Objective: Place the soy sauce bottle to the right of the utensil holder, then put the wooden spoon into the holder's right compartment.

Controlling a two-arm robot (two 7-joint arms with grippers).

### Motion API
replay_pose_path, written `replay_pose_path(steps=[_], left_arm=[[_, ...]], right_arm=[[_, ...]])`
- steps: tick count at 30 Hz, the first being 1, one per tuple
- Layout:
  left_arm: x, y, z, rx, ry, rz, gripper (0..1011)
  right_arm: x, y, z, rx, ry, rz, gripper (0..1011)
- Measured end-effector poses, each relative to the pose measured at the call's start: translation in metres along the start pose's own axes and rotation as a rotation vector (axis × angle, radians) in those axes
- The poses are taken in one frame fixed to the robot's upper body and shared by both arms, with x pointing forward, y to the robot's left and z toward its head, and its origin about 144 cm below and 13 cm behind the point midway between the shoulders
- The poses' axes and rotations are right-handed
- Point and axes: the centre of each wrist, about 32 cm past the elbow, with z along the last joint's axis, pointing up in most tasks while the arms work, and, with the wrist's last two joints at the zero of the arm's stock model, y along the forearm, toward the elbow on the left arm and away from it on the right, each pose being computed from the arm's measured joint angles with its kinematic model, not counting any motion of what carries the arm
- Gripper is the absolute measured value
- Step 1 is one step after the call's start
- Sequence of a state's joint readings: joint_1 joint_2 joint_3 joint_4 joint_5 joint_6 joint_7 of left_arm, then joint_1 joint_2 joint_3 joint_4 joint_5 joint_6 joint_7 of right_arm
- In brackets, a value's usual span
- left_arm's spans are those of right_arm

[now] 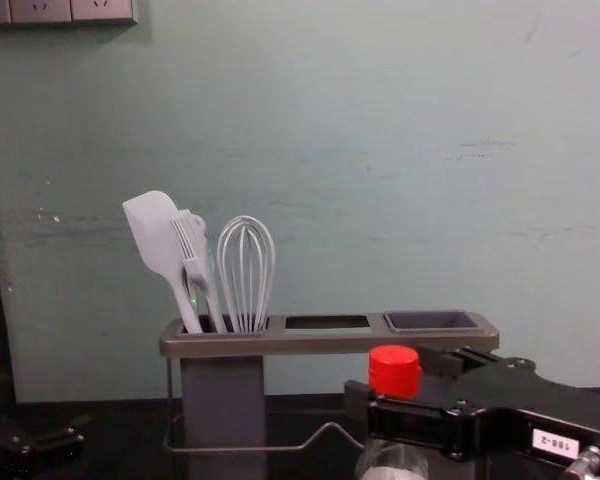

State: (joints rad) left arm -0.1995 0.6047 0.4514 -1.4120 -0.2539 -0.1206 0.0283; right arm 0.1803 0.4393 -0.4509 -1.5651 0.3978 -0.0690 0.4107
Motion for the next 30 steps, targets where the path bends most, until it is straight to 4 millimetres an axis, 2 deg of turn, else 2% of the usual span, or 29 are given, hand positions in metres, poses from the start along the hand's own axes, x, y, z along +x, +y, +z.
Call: replay_pose_path(steps=[6,9,17,18,19,20,23,24,27,30], left_arm=[[0.0,0.0,0.0,0.0,0.0,0.0,1005],[0.0,0.0,0.0,0.0,0.0,0.0,1005],[0.0,0.0,0.0,0.0,0.0,0.0,1005],[0.0,0.0,0.0,0.0,0.0,0.0,1005],[0.0,0.0,0.0,0.0,0.0,0.0,1005],[0.0,0.0,0.0,0.0,0.0,0.0,1005],[0.0,0.0,0.0,0.0,0.0,0.0,1005],[0.0,0.0,0.0,0.0,0.0,0.0,1005],[0.0,0.0,0.0,0.0,0.0,0.0,1005],[0.0,0.0,0.0,0.0,0.0,0.0,1005]], right_arm=[[-0.002,0.0025,0.0005,0.007,-0.002,0.005,1003],[-0.0029,0.0027,0.0005,0.011,-0.005,0.007,965],[-0.0042,0.001,0.0026,0.017,-0.013,0.004,750],[-0.0042,0.001,0.0026,0.017,-0.013,0.004,750],[-0.0042,0.0005,0.0028,0.016,-0.014,0.004,692],[-0.0042,0.0005,0.0028,0.016,-0.014,0.004,679],[-0.0046,0.0001,0.0032,0.016,-0.016,0.005,550],[-0.0046,0.0001,0.0032,0.016,-0.016,0.005,550],[-0.0051,0.0003,0.0035,0.015,-0.017,0.01,429],[-0.006,0.0,0.004,0.016,-0.019,0.017,388]])
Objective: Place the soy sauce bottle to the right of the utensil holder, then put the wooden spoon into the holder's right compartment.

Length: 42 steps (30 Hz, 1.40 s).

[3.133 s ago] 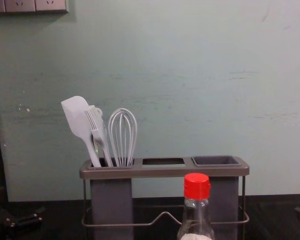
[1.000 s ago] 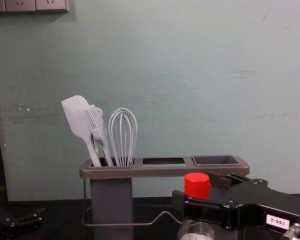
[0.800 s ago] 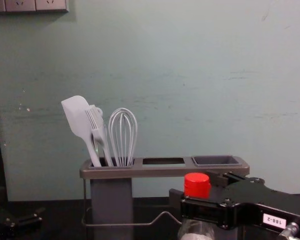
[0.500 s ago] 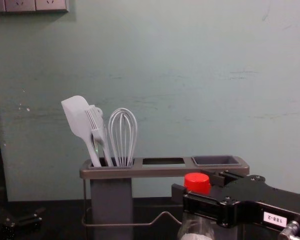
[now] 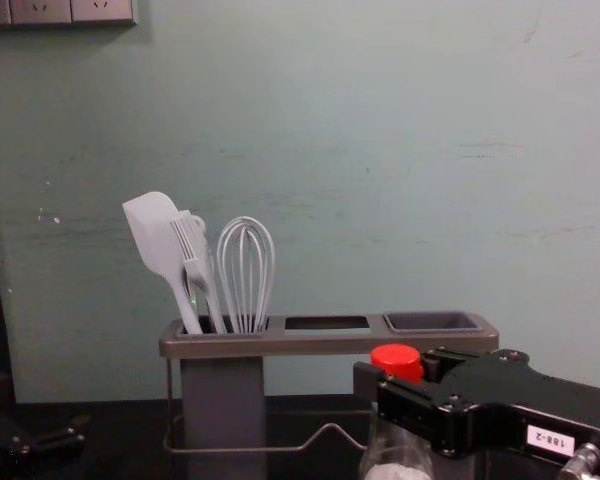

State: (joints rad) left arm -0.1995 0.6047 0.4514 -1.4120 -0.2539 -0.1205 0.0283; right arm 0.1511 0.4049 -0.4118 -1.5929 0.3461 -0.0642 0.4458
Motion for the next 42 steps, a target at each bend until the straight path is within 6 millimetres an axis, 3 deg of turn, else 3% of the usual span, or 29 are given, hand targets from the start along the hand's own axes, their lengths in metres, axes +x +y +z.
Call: replay_pose_path(steps=[16,34,42], left_arm=[[0.0,0.0,0.0,0.0,0.0,0.0,1005],[0.0,0.0,0.0,0.0,0.0,0.0,1005],[0.0,0.0,0.0,0.0,0.0,0.0,1005]], right_arm=[[-0.003,-0.02,0.015,0.028,-0.02,-0.002,388],[0.022,-0.09,0.018,0.032,-0.008,-0.161,388],[0.037,-0.105,0.014,0.019,-0.011,-0.23,388]])
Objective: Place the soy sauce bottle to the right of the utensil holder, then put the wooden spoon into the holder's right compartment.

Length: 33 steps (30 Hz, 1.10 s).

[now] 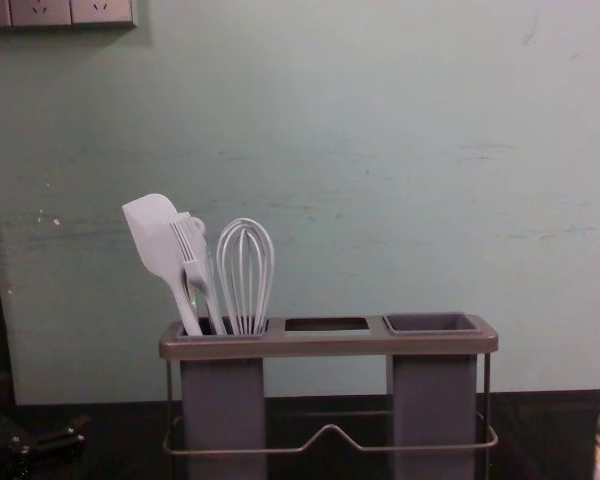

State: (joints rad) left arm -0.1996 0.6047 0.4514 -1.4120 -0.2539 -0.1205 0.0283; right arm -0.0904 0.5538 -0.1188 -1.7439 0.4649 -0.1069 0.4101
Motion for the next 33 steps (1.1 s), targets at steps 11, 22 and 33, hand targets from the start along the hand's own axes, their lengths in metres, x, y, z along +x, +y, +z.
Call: replay_pose_path(steps=[11,22,33], left_arm=[[0.0,0.0,0.0,0.0,0.0,0.0,1005],[0.0,0.0,0.0,0.0,0.0,0.0,1005],[0.0,0.0,0.0,0.0,0.0,0.0,1005]], right_arm=[[0.018,0.02,-0.008,0.016,0.005,-0.051,388],[0.024,0.052,-0.026,0.07,0.041,-0.048,388],[0.028,0.069,-0.034,0.093,0.053,-0.044,388]])
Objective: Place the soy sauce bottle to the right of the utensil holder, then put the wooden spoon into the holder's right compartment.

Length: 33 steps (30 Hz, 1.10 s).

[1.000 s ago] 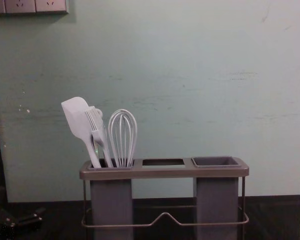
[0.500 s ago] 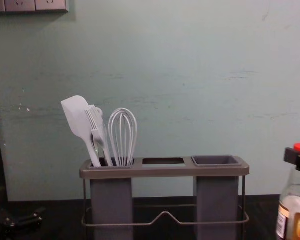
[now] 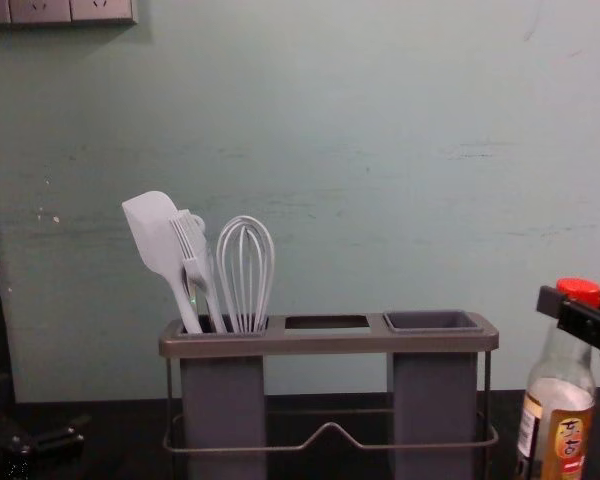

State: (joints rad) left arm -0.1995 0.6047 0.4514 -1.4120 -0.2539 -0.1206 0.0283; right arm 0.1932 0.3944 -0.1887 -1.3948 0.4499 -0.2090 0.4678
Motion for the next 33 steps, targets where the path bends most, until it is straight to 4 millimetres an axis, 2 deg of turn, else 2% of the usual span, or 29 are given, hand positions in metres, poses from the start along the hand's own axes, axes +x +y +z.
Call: replay_pose_path(steps=[12,33], left_arm=[[0.0,0.0,0.0,0.0,0.0,0.0,1005],[0.0,0.0,0.0,0.0,0.0,0.0,1005]], right_arm=[[0.002,0.015,-0.006,-0.021,-0.006,0.018,388],[-0.002,0.025,-0.011,-0.016,0.002,0.002,409]])
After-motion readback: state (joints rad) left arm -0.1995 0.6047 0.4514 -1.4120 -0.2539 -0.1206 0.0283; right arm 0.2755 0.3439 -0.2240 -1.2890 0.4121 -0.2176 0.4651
